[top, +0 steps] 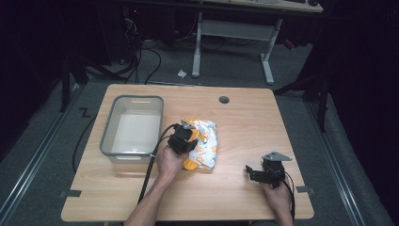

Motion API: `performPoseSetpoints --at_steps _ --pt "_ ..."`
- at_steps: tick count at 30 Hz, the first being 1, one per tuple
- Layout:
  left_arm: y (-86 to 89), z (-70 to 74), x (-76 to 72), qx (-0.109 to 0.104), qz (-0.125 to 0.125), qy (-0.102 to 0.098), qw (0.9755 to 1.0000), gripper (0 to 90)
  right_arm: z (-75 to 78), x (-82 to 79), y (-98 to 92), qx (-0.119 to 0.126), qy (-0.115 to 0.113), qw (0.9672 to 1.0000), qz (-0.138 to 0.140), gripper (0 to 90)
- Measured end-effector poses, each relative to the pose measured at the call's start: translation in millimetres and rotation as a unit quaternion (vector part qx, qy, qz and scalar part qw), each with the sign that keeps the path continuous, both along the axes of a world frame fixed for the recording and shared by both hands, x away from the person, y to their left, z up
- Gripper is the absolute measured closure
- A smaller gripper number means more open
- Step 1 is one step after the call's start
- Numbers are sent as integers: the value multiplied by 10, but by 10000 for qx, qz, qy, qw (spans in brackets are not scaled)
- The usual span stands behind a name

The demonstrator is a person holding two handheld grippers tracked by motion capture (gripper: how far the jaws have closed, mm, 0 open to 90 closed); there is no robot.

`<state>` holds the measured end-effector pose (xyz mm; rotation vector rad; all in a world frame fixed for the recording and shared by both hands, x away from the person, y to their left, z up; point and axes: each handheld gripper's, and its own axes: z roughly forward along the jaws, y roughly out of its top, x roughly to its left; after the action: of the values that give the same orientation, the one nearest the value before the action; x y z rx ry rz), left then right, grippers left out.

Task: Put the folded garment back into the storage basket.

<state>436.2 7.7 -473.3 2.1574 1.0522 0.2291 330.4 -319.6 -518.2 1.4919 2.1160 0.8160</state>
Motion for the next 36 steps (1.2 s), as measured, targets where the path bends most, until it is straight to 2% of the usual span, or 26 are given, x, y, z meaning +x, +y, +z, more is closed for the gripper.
performPoseSetpoints --at_steps 12,19,29,36 --pt "102 209 -112 -227 -80 -269 9993 755 0 0 0 0 0 10000 1 165" --pt "168 248 -112 -382 -92 -253 9989 755 0 0 0 0 0 10000 0 165" --pt "299 334 -117 -752 -68 -204 9969 755 0 0 0 0 0 10000 0 165" --pt "383 391 -136 -797 -10 -264 9965 755 0 0 0 -1 -1 10000 1 165"
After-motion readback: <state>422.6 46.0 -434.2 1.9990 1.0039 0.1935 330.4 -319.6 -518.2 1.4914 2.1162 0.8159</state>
